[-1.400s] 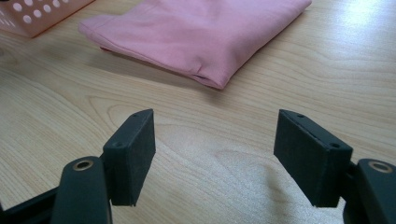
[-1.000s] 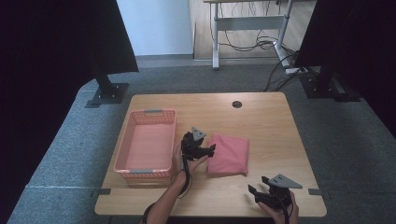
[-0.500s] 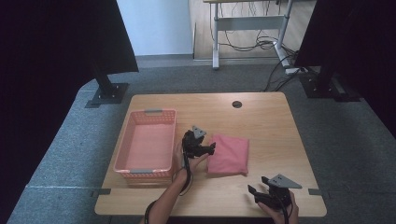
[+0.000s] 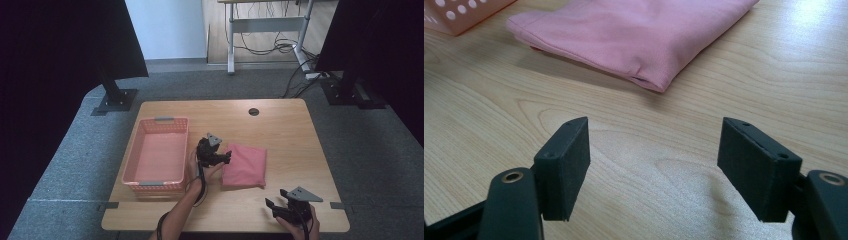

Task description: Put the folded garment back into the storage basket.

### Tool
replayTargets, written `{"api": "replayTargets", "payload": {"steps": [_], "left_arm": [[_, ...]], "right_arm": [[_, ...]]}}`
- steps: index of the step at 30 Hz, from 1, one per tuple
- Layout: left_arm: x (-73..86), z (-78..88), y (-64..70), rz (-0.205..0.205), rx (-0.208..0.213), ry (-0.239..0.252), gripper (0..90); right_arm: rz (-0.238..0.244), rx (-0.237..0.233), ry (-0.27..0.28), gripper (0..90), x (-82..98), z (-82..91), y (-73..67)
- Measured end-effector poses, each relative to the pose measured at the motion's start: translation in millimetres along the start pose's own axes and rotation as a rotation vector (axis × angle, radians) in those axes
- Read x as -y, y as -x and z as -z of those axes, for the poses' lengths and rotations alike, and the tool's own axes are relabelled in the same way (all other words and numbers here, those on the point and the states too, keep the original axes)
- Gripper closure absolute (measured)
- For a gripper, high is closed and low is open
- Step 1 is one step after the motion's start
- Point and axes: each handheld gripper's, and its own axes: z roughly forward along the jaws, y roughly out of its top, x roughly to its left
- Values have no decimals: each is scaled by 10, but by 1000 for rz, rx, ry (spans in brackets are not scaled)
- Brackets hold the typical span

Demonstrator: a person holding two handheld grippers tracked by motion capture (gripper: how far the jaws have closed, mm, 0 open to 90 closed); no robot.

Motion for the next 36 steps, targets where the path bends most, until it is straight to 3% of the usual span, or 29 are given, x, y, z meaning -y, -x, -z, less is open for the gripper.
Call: {"api": "replayTargets", "payload": {"steps": [24,36], "left_arm": [[23,-288,52,-1,9,-27,234],[47,-369,-22,7,-4,-51,249]], "right_arm": [[3,-3,-4,291,2,-10,-5],[4,-2,-5,291,2,-9,-4]]}}
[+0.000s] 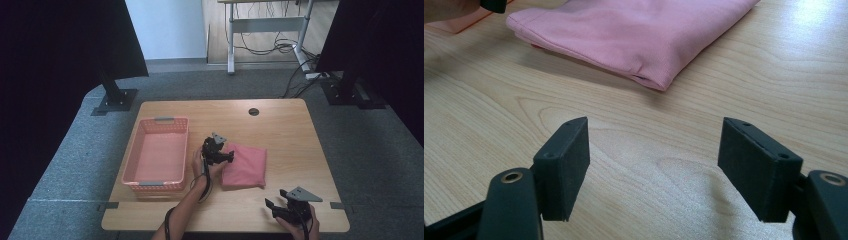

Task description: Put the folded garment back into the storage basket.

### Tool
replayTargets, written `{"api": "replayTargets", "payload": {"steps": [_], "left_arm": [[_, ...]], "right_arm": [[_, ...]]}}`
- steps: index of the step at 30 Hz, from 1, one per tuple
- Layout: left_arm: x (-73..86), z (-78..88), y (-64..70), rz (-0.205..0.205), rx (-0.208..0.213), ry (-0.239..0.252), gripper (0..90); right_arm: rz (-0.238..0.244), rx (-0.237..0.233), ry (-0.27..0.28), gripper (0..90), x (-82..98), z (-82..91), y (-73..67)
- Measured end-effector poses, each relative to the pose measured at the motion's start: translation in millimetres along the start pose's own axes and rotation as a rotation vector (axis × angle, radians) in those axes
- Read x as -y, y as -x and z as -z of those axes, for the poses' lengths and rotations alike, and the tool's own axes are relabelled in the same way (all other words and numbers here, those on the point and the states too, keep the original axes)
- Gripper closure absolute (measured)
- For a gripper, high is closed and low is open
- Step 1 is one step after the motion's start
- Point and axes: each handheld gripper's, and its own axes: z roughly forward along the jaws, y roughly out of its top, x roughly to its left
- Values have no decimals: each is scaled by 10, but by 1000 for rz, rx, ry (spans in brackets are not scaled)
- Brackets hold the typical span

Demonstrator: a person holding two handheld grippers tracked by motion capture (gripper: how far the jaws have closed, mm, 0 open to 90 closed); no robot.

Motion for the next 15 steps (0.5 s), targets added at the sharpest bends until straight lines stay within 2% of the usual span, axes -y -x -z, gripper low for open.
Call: {"api": "replayTargets", "payload": {"steps": [15], "left_arm": [[47,-183,30,-2,3,-58,250]], "right_arm": [[-1,0,-1,291,1,2,7]]}}
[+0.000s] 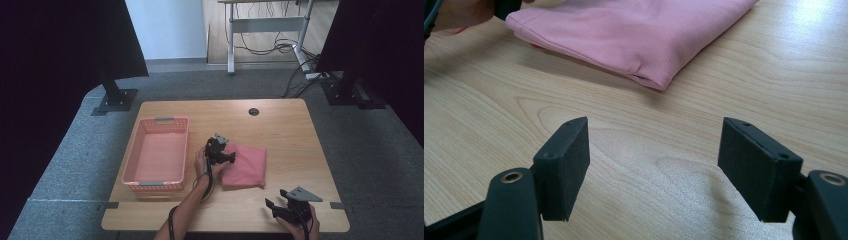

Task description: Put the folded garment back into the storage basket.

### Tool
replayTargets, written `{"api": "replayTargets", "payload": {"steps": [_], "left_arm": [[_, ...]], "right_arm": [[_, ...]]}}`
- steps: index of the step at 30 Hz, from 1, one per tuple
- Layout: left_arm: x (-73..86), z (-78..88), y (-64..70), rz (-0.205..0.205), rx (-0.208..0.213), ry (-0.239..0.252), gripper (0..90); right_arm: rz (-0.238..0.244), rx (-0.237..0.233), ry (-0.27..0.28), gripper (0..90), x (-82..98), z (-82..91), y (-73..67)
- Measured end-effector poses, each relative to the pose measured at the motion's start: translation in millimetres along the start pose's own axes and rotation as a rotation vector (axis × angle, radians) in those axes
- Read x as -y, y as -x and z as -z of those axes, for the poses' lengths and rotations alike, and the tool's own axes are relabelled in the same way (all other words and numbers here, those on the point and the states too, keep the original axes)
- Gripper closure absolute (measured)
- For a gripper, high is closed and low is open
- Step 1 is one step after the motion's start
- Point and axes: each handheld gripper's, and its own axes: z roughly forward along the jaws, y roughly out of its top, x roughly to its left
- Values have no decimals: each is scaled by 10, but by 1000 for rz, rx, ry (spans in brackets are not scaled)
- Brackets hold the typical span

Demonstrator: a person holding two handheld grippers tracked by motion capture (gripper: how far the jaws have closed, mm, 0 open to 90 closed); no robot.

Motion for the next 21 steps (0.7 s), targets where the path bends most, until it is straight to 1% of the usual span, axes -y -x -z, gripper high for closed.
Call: {"api": "replayTargets", "payload": {"steps": [3,4,7,10,13,17,18,19,20,21], "left_arm": [[32,-21,-50,59,39,5,262],[42,-22,-67,66,45,12,262],[47,-23,-73,45,49,13,274],[50,-21,-79,32,64,19,304],[55,-6,-49,30,81,26,399],[57,7,-22,32,116,30,561],[57,7,-22,32,116,30,585],[57,10,-11,28,117,31,585],[57,15,2,27,115,30,605],[55,24,26,20,106,31,632]], "right_arm": [[0,0,1,291,-1,2,1],[-1,0,1,291,-1,2,1],[2,0,0,291,0,0,-3],[3,1,-1,291,-1,-1,-6],[2,1,0,291,-1,2,-3],[3,0,-3,291,0,-4,-5],[4,0,-3,291,0,-5,-6],[4,0,-3,291,0,-5,-6],[4,0,-4,291,0,-6,-7],[4,0,-4,291,0,-5,-6]]}}
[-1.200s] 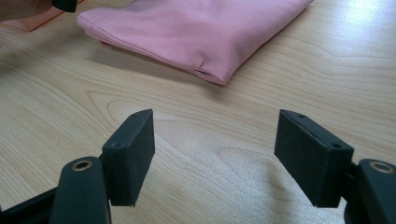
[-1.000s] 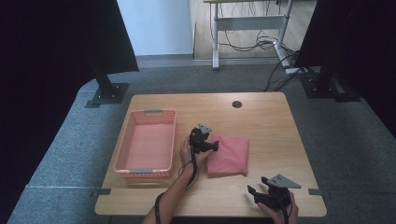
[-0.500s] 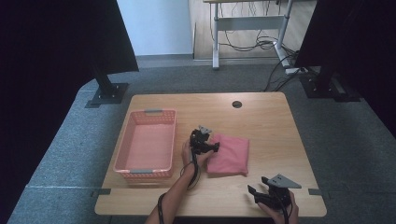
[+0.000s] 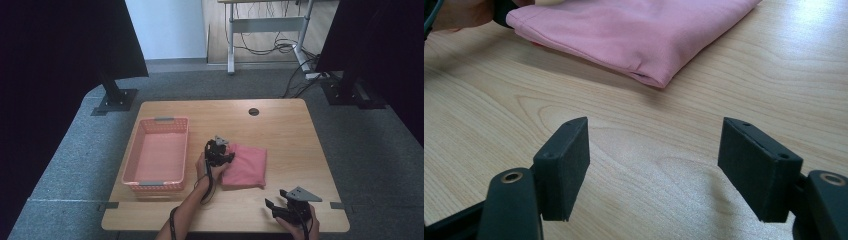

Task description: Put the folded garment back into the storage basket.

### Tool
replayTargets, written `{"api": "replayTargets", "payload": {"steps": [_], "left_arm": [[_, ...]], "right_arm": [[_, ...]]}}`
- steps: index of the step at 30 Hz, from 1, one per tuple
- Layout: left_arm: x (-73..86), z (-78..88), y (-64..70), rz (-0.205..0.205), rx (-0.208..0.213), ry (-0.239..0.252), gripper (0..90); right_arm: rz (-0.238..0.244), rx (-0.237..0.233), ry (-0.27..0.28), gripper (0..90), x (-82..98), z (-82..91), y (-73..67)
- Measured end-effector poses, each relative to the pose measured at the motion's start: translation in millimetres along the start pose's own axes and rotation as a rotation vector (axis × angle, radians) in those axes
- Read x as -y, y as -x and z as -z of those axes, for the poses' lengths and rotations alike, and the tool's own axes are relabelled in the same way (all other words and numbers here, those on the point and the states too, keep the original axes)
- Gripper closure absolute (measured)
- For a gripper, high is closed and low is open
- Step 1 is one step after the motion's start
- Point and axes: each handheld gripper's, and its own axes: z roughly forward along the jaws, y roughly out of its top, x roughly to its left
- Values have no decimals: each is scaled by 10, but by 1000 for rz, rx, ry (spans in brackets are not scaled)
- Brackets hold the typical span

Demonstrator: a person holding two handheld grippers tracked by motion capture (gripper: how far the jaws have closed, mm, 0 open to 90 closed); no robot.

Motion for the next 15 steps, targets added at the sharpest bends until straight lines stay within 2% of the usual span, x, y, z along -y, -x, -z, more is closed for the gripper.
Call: {"api": "replayTargets", "payload": {"steps": [3,4,9,15], "left_arm": [[-9,18,65,-41,-31,-1,744],[-12,24,88,-50,-42,1,755],[-15,64,108,-48,-46,6,776],[-26,165,144,-48,-33,44,784]], "right_arm": [[-2,2,0,291,0,0,6],[-2,2,0,291,0,0,7],[-3,2,4,291,-1,7,14],[2,4,3,291,-1,2,7]]}}
